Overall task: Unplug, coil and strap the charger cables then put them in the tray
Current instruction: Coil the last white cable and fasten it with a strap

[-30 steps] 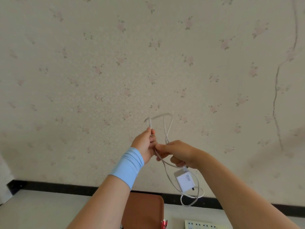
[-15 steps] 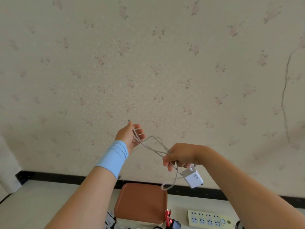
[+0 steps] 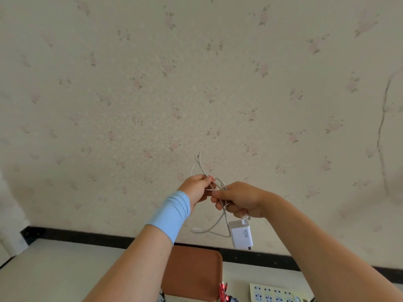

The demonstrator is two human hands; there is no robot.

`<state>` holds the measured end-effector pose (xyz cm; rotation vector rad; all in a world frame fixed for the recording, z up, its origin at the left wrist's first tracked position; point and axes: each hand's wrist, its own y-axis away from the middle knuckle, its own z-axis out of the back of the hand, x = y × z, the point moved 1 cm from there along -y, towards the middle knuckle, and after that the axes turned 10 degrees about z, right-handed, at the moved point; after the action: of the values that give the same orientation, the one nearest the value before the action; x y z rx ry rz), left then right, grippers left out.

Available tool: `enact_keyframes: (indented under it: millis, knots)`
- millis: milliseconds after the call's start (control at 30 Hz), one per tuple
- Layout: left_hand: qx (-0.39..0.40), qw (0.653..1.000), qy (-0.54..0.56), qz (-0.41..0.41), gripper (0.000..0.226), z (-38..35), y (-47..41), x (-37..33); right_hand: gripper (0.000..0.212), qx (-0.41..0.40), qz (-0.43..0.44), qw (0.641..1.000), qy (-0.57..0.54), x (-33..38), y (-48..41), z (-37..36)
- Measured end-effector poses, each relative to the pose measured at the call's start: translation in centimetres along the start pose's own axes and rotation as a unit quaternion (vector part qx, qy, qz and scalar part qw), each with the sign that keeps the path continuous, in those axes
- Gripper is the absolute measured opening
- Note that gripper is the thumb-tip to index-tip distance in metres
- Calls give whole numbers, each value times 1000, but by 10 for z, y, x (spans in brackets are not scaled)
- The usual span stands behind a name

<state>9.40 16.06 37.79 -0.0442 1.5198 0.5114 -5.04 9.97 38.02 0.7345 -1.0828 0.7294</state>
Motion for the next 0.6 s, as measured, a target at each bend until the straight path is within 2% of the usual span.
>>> enact_keyframes:
  millis: [67, 133, 233, 333, 400, 467, 500, 600]
  knots:
    - [-11, 998, 57, -5, 25, -1, -1, -4, 27, 6, -2, 1000, -6, -2, -1, 2]
    - [-26, 982, 187, -1, 24, -1, -1, -9, 23, 25, -18, 999, 14, -5, 0, 6]
    - [-49, 924, 378, 6, 22, 12, -7, -15, 21, 89, -59, 991, 80, -11, 3, 10]
    - [-55, 878, 476, 16, 19, 24, -17, -13, 21, 106, -70, 986, 112, -15, 5, 11]
    - [-55, 863, 502, 17, 31, 24, -19, -10, 19, 82, -58, 990, 100, -13, 6, 12]
    - [-34, 874, 485, 23, 38, 23, -17, -11, 23, 39, -39, 996, 75, -11, 6, 11]
    - [-4, 892, 450, 44, 41, 22, -15, -10, 25, 20, -26, 997, 65, -10, 6, 11]
    - [93, 951, 271, 114, 44, 6, -4, -7, 29, -15, 6, 998, 53, -9, 5, 10]
